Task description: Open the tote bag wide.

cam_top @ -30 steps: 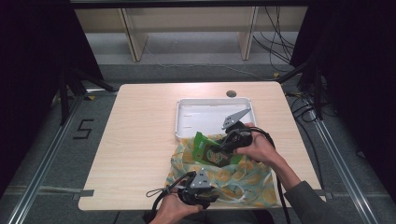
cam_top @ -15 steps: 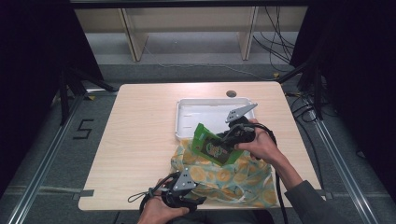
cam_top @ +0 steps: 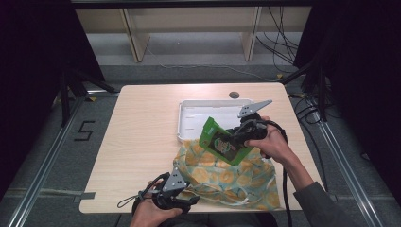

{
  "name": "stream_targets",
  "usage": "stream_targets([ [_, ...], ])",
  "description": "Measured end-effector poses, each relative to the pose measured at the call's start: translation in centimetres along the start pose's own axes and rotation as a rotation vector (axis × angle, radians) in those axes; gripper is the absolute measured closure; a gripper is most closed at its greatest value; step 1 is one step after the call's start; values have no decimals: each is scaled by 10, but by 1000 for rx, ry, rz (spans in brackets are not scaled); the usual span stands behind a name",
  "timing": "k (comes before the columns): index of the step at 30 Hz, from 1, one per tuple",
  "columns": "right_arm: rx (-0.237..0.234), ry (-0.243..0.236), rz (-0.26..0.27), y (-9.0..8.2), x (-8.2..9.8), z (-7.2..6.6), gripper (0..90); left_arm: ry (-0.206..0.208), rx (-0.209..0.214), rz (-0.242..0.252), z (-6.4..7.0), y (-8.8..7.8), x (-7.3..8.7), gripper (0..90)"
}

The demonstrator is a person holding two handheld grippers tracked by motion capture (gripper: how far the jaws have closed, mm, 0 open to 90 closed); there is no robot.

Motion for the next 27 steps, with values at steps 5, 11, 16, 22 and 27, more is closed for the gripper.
stream_targets([
  [5, 0, 14, 20, -6, 0, 5, 749, -17, -12, 0, -3, -4, 2, 396],
  [11, -17, 25, 62, -17, -6, 6, 749, -42, -27, 5, -7, -10, 8, 370],
  [16, 13, 12, 75, -25, -6, 13, 749, -62, -43, 19, -9, -15, 9, 367],
  [22, 45, 37, 112, -40, -8, 19, 749, -65, -51, 18, -14, -22, 13, 347],
  [27, 62, 62, 143, -46, -9, 22, 748, -77, -63, 24, -15, -26, 16, 344],
])
Point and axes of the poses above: each handheld gripper's, and its own axes: y roughly forward along the jaws, x roughly out of its underside, z roughly to its right, the point moved 8 cm from there along y, roughly forward along the jaws, and after that the axes turned 1 degree about -x, right-handed, at the moved point
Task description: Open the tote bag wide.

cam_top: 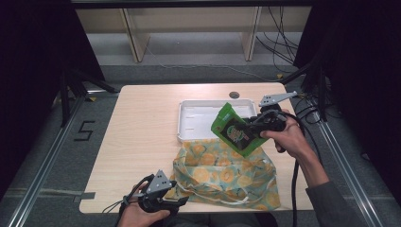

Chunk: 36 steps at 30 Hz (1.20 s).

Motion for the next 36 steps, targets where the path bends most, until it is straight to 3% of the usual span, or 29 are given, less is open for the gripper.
stream_targets([
  [2, -1, -4, -18, -3, 1, 2, 748, 26, 0, 1, -2, -3, 1, 343],
  [3, -1, -4, -18, -3, 1, 2, 748, 26, 0, 1, -2, -3, 1, 342],
  [4, -4, -2, -8, -3, 0, 3, 749, -4, -7, 4, -2, -3, 2, 342],
  [5, 9, 4, -4, -5, -1, 5, 748, 15, -5, -8, -4, -5, 4, 340],
  [10, 36, 16, 4, -9, -2, 10, 748, 15, -42, -15, -10, -6, 8, 334],
  [12, 39, -6, 8, -10, -2, 13, 748, 25, -46, -18, -11, -7, 8, 334],
  [13, 32, 12, 8, -10, -2, 13, 748, 28, -50, -18, -13, -7, 8, 333],
  [14, 52, -1, 12, -12, -3, 16, 748, 34, -73, -30, -16, -9, 10, 331],
  [15, 52, 36, 3, -13, -2, 15, 748, 27, -71, -24, -17, -8, 9, 326],
  [20, 79, 36, 35, -18, -6, 24, 748, 13, -100, -41, -26, -11, 14, 307],
  [22, 83, 48, 32, -21, -6, 27, 748, 27, -113, -42, -31, -12, 14, 304],
  [24, 92, 41, 56, -24, -8, 33, 748, -10, -120, -33, -33, -12, 14, 300],
  [28, 119, 51, 60, -28, -9, 39, 748, -17, -146, -47, -42, -13, 15, 293],
  [29, 129, 74, 58, -30, -8, 42, 748, -34, -151, -25, -41, -11, 14, 290],
  [31, 143, 95, 52, -32, -7, 44, 748, -25, -154, -43, -42, -12, 15, 287],
  [32, 155, 71, 60, -32, -7, 48, 748, -4, -149, -52, -42, -12, 15, 285],
  [35, 174, 70, 69, -33, -7, 53, 748, 6, -149, -55, -43, -12, 14, 276],
  [36, 180, 97, 61, -34, -5, 55, 748, 16, -150, -65, -43, -12, 15, 273],
])
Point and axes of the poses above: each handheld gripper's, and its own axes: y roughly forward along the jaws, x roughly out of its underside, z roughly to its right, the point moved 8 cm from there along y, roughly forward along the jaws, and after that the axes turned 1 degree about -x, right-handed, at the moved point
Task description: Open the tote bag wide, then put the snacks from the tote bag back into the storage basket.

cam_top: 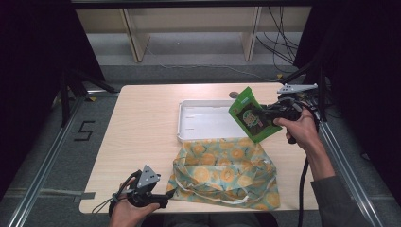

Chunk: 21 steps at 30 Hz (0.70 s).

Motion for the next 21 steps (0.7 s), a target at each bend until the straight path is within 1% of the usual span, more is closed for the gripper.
stream_targets([
  [1, 0, 0, 0, 0, 0, 0, 748, 2, 0, -2, 0, 0, 0, 273],
  [2, -5, 14, 2, 0, 0, 1, 748, -46, -6, 22, 3, 2, -1, 272],
  [3, 9, 8, 12, 1, -1, 3, 748, -43, -9, 21, 2, 2, -1, 271],
  [4, 18, 18, 11, 0, -1, 5, 748, -27, -10, 17, 1, 1, -1, 267],
  [6, 25, 19, 11, 0, -1, 6, 748, -25, -9, 14, 1, 0, -1, 267],
  [7, 35, -5, 8, 0, -2, 9, 748, -37, -8, 26, 1, 1, -2, 266],
  [8, 45, -20, 39, 1, -4, 11, 748, -29, -5, 24, 1, 1, -1, 265],
  [9, 30, 27, 5, -1, -3, 8, 748, -27, -4, 22, 1, 1, -1, 265],
  [10, 44, -17, 42, 0, -7, 12, 748, -3, -8, 0, -1, 0, 1, 256],
  [11, 44, -17, 42, 0, -7, 12, 748, -24, -16, 24, 1, 1, -1, 256],
  [12, 25, 11, 35, 0, -9, 8, 748, -31, -14, 27, 2, 2, -1, 251],
  [13, 38, 7, 48, 2, -11, 9, 748, -31, -14, 27, 2, 2, -1, 251],
  [14, 40, 15, 23, 1, -11, 7, 748, -38, -18, 17, 2, 2, 1, 251],
  [15, 40, 15, 23, 1, -11, 7, 748, -36, -14, 24, 3, 2, 0, 251],
  [16, 43, 3, 12, 2, -14, 6, 748, -31, -14, 21, 3, 2, 0, 251],
  [17, 43, 3, 12, 2, -14, 6, 748, -33, -20, 20, 3, 2, 0, 251],
  [18, 45, 4, 13, 4, -16, 5, 748, -34, -16, 19, 4, 2, 0, 251],
  [19, 52, 2, 10, 6, -17, 4, 748, -35, -15, 20, 5, 2, 0, 251],
  [20, 61, -1, 1, 7, -18, 4, 748, -26, -15, 18, 4, 2, 1, 251],
  [21, 79, -13, -13, 11, -21, 2, 748, -18, -14, 20, 4, 2, 0, 251],
])
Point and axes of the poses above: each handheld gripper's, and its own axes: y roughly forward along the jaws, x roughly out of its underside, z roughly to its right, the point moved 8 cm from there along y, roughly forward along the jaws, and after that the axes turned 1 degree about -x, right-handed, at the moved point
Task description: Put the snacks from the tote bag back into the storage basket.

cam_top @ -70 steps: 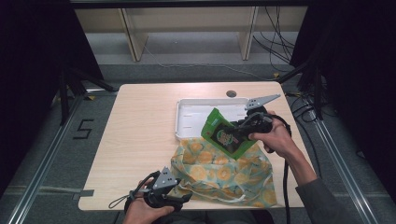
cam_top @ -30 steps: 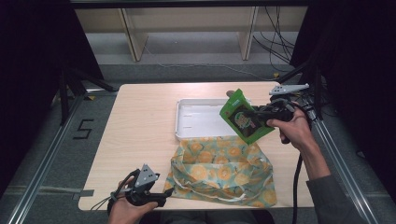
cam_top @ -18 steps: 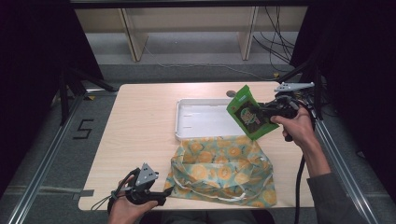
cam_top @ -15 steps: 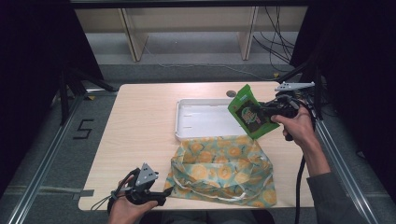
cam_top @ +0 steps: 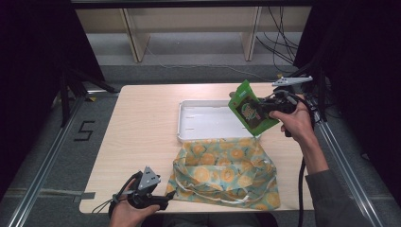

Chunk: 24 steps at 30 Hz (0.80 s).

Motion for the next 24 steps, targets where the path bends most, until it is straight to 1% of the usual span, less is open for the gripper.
stream_targets([
  [1, 14, 1, 7, 3, -3, 0, 748, -2, -3, 1, 0, 0, 0, 251],
  [2, 14, 1, 7, 3, -3, 0, 748, -2, -3, 1, 0, 0, 0, 251],
  [3, 13, -10, -18, 2, -4, 0, 748, -12, 3, 2, 1, 0, 0, 251],
  [4, 21, -15, -13, 6, -7, 0, 748, -15, 3, 6, 1, 0, 0, 251],
  [5, 49, -32, -22, 9, -12, 2, 748, 30, 7, -33, -2, -3, 3, 251],
  [6, 43, -30, -49, 9, -13, 1, 748, 10, 6, -16, 0, -2, 2, 251],
  [7, 43, -30, -49, 9, -13, 1, 748, 10, 6, -16, 0, -2, 2, 251],
  [8, 52, -38, -45, 12, -16, 2, 748, -13, 5, 5, 1, -1, 0, 251],
  [9, 75, -41, -73, 15, -19, 3, 748, -10, 4, 5, 1, -1, 0, 251],
  [10, 75, -41, -73, 15, -19, 3, 748, -10, 4, 5, 1, -1, 0, 251],
  [11, 99, -66, -95, 18, -22, 6, 748, 6, 3, 8, 0, -1, 0, 251],
  [12, 108, -74, -78, 21, -24, 7, 748, 7, 4, 8, 0, -1, 0, 251],
  [13, 120, -76, -89, 22, -25, 8, 748, 7, 5, 7, 0, -1, 0, 251],
  [14, 122, -78, -122, 22, -25, 8, 748, -5, 4, 7, 1, -1, 1, 251],
  [16, 144, -63, -139, 24, -26, 9, 748, -3, 1, 6, 1, -1, 1, 251],
  [17, 152, -70, -150, 25, -26, 11, 748, -5, 2, 2, 1, -1, 1, 251],
  [18, 159, -73, -152, 27, -27, 12, 748, -2, 5, 2, 1, -1, 1, 251],
  [19, 169, -67, -150, 29, -27, 13, 748, -9, 3, 3, 2, -1, 1, 251],
  [20, 181, -83, -128, 32, -29, 15, 748, 6, 3, 3, 1, -1, 1, 251],
  [21, 189, -72, -148, 33, -28, 16, 748, 7, 4, 3, 1, -1, 1, 251],
  [22, 189, -72, -148, 33, -28, 16, 748, 7, 4, 3, 1, -1, 1, 251],
  [23, 214, -86, -159, 35, -29, 19, 748, 19, 10, -12, 1, -2, 2, 251],
  [24, 214, -86, -159, 35, -29, 19, 748, 19, 10, -12, 1, -2, 2, 251],
])
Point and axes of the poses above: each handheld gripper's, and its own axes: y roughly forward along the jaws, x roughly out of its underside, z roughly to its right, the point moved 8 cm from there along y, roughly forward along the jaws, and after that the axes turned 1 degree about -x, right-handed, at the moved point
